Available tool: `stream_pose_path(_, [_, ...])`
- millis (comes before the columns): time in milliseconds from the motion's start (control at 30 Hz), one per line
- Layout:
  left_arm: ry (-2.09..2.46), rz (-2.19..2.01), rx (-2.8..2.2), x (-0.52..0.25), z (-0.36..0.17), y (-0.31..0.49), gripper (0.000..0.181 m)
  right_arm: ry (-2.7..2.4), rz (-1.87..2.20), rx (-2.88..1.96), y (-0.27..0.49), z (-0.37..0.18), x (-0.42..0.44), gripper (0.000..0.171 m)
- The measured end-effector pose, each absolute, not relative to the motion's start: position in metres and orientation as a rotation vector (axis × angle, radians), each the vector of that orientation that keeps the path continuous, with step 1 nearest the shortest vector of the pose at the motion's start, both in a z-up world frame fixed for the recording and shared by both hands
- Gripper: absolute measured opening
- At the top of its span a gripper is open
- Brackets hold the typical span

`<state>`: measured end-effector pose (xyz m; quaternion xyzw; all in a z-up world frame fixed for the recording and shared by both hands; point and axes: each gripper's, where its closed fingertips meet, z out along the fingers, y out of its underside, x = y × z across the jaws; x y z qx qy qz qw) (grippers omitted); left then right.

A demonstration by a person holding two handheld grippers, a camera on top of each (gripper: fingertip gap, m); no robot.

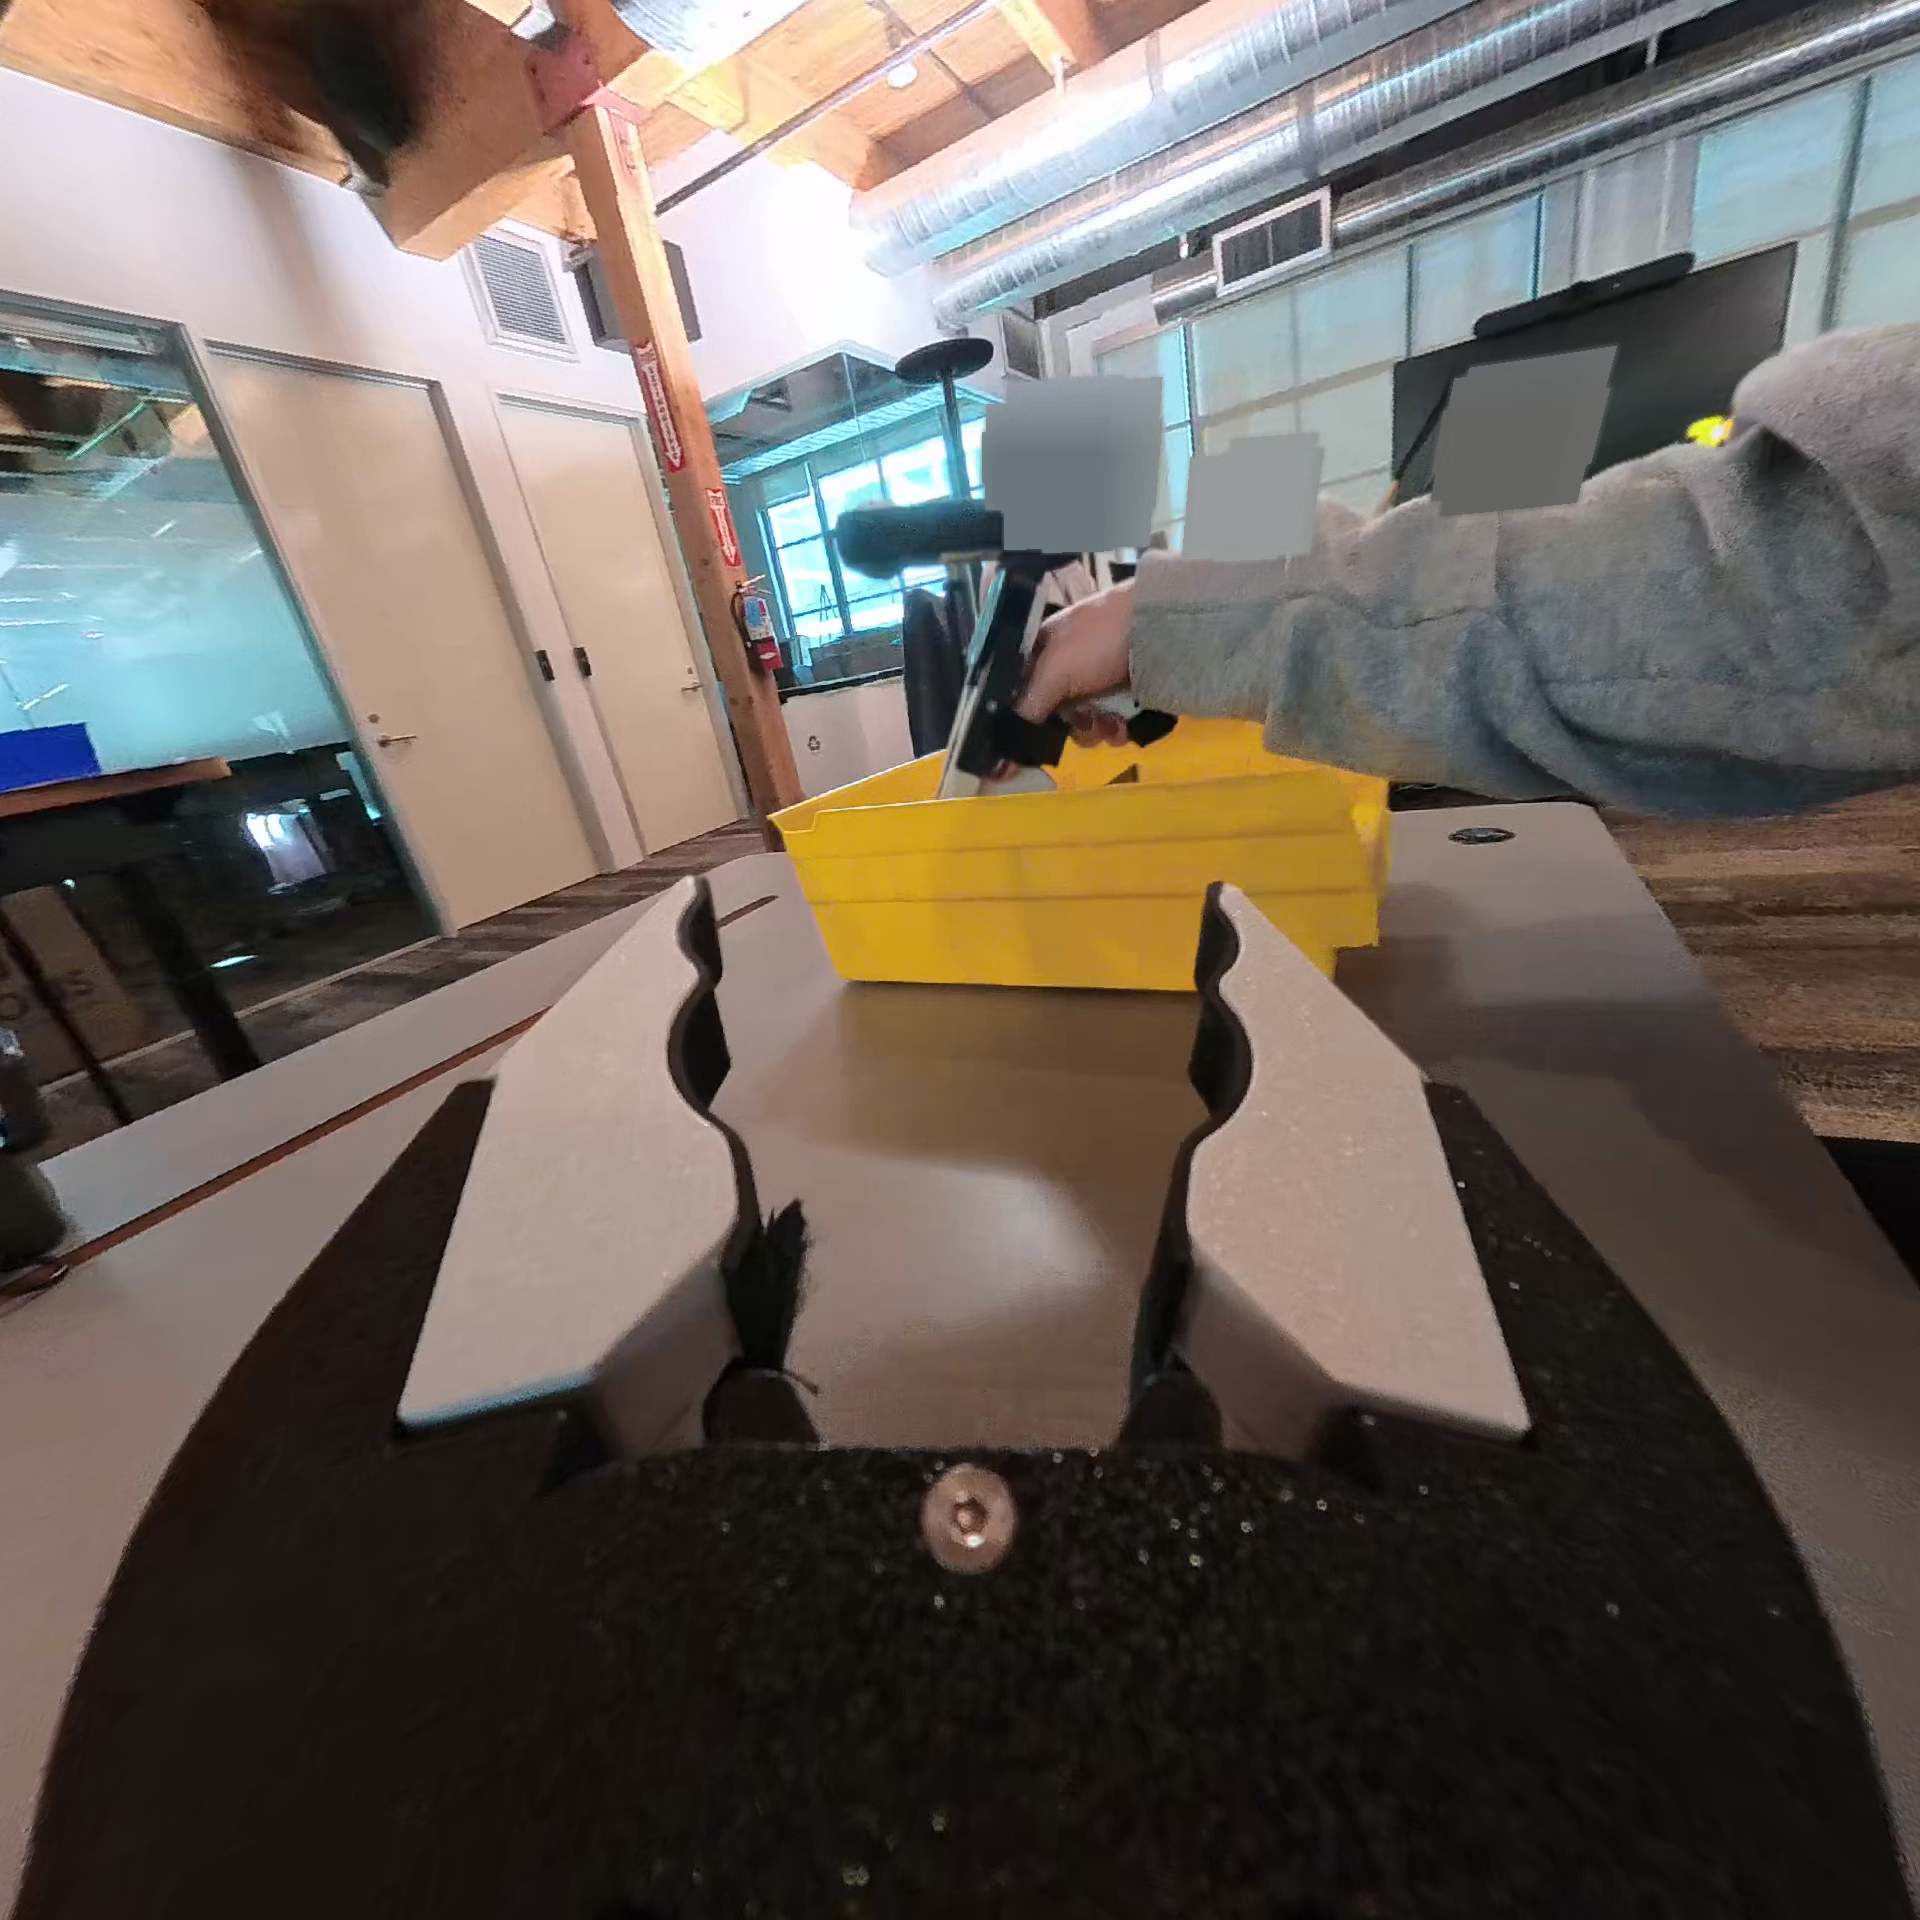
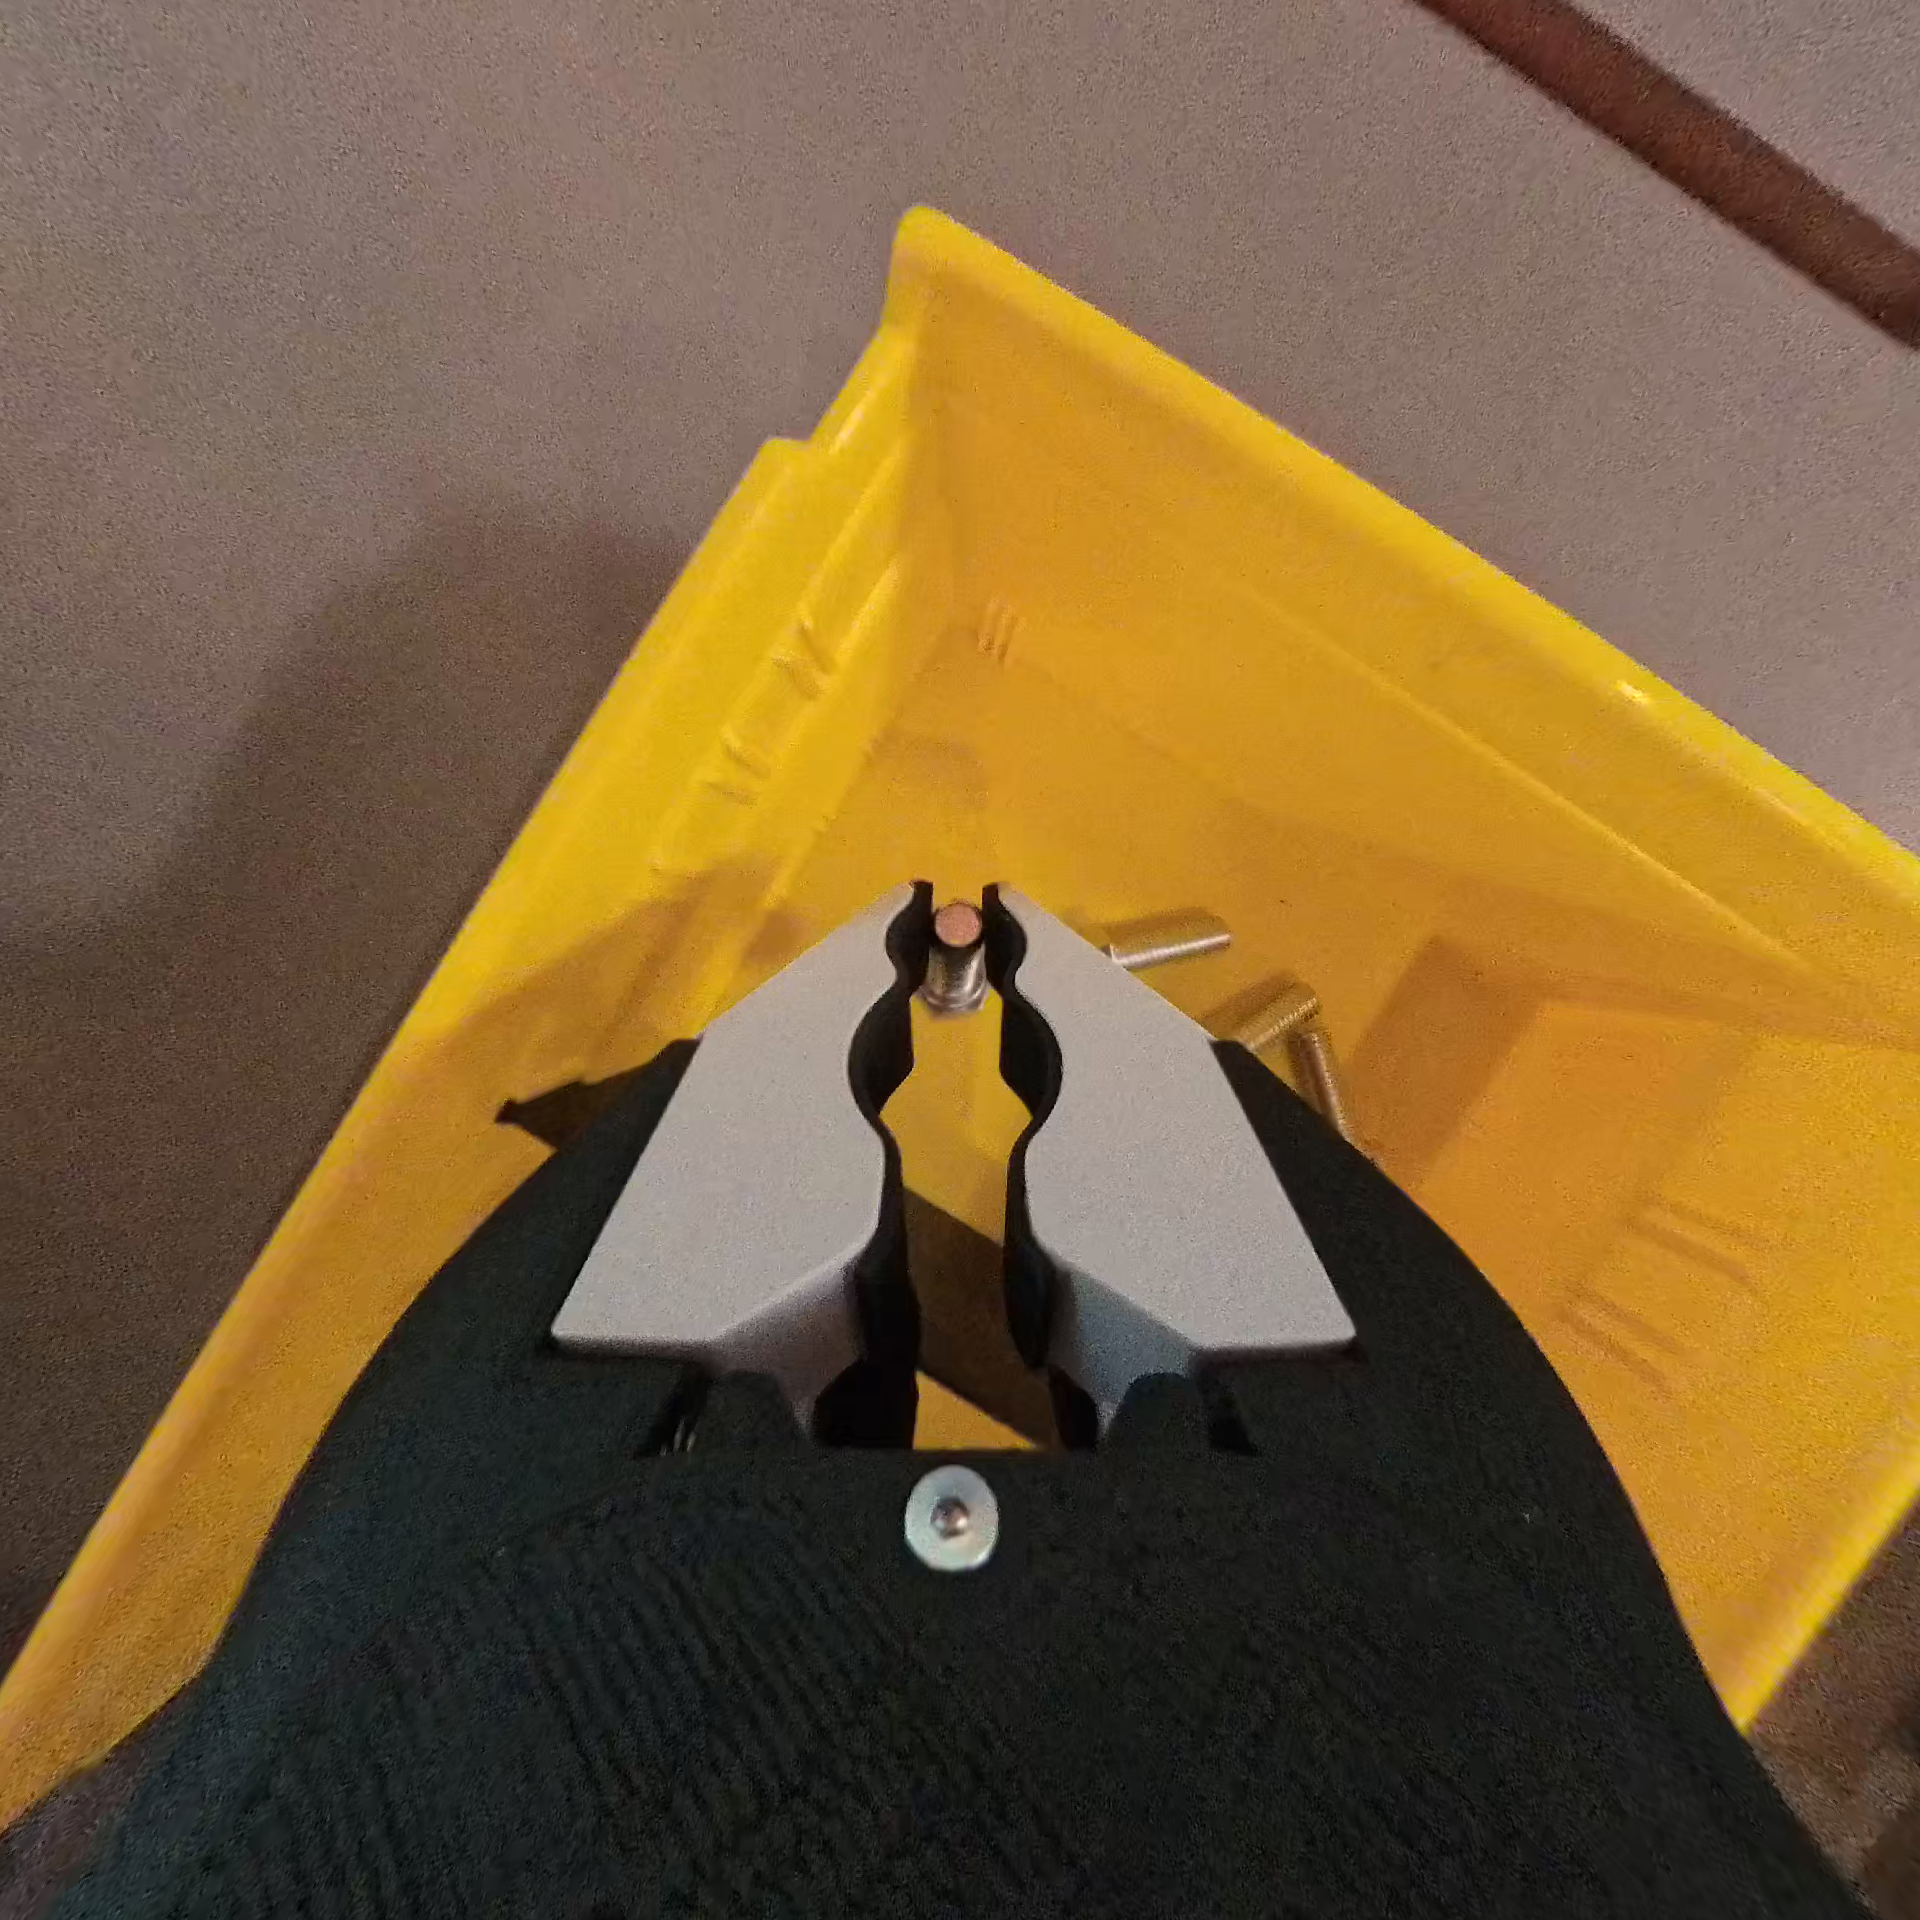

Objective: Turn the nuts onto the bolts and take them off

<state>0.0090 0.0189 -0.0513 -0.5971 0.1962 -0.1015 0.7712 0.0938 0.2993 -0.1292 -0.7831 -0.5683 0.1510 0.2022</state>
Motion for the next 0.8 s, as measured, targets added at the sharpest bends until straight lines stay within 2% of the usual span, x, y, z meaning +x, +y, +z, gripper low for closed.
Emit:
stream_pose_path(33, [0.420,-0.216,-1.298,0.007,-0.052,0.019,0.090,-1.583,0.407,-2.203,0.303,-0.137,0.092,0.009])
stream_pose_path(133, [0.447,-0.316,-1.298,0.017,-0.052,0.010,0.088,-1.531,0.434,-2.216,0.304,-0.137,0.090,0.041])
stream_pose_path(233, [0.446,-0.263,-1.336,0.009,-0.055,0.010,0.091,-1.419,0.430,-2.064,0.296,-0.099,0.102,0.067])
stream_pose_path(333, [0.295,-0.162,-1.340,-0.023,-0.035,0.006,0.097,-1.205,0.204,-1.885,0.298,-0.051,0.159,0.090])
stream_pose_path(400, [0.120,-0.040,-1.412,-0.057,-0.024,-0.005,0.100,-1.013,0.071,-1.861,0.302,-0.035,0.214,0.092])
stream_pose_path(500, [-0.255,0.313,-1.634,-0.133,-0.027,-0.051,0.101,-0.823,0.120,-2.071,0.297,-0.063,0.279,0.116])
stream_pose_path(600, [-0.427,0.569,-1.831,-0.183,-0.033,-0.100,0.112,-0.863,0.215,-2.262,0.289,-0.104,0.303,0.114])
stream_pose_path(700, [-0.565,0.569,-2.109,-0.212,-0.068,-0.126,0.119,-0.982,0.245,-2.333,0.282,-0.124,0.302,0.096])
stream_pose_path(800, [-0.554,0.369,-2.202,-0.211,-0.098,-0.121,0.099,-1.095,0.227,-2.336,0.277,-0.134,0.296,0.060])
